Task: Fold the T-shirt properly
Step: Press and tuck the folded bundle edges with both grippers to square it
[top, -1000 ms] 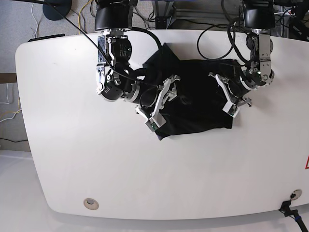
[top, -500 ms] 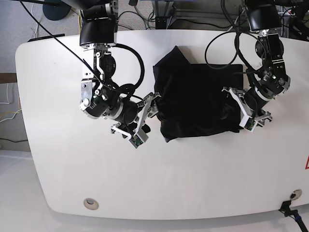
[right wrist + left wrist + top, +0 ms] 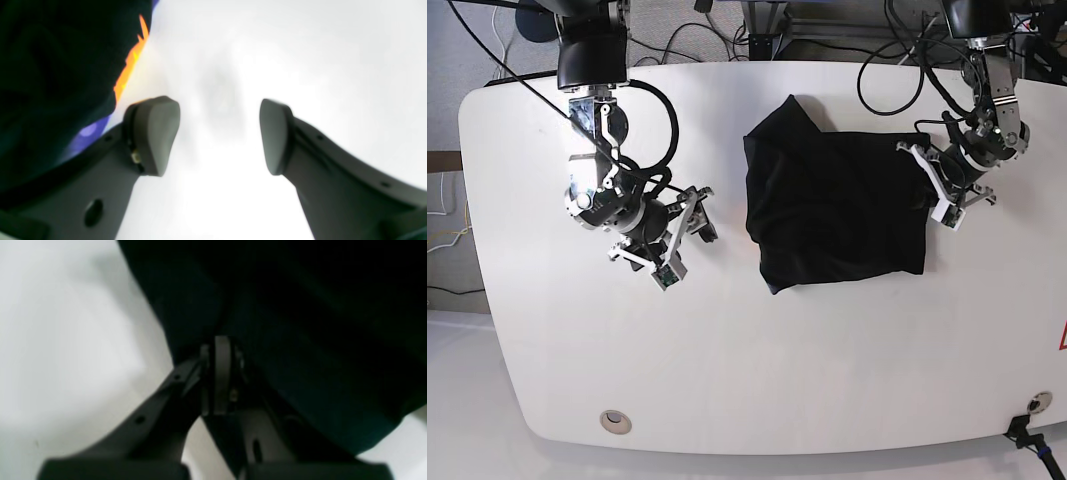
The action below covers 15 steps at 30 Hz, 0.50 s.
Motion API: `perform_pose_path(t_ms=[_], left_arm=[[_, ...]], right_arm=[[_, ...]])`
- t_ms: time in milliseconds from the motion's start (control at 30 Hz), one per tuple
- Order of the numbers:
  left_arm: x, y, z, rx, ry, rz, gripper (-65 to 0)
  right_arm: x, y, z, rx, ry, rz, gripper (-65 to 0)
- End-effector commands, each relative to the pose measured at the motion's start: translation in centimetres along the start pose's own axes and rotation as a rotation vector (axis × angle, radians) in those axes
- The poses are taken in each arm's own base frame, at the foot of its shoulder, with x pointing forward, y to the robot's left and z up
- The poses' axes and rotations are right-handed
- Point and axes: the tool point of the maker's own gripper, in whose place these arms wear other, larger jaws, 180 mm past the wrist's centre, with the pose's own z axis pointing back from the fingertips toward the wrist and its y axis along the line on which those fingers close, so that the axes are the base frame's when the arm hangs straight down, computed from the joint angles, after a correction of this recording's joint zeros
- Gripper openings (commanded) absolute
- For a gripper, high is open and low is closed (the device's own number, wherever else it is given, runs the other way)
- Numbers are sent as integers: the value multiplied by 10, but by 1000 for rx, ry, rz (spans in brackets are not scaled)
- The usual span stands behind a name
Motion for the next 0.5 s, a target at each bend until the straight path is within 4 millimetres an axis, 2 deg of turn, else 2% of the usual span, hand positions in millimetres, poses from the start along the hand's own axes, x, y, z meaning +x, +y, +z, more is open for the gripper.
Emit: perform_pose_path(t_ms=[0, 133, 233, 400, 467], left_arm=[[16, 5, 2, 5, -52, -7, -650], [7, 5, -1, -2, -33, 10, -650], [6, 3, -2, -7, -29, 15, -650], [6, 1, -3, -10, -30, 16, -650], [7, -5, -6, -21, -40, 30, -650]], right_arm=[[17, 10, -1, 23, -62, -2, -249], [21, 35, -7, 70, -86, -40, -249], [33, 55, -13, 108, -117, -66, -249], [62, 117, -25, 235, -167, -65, -249], [72, 134, -26, 271, -181, -41, -249]])
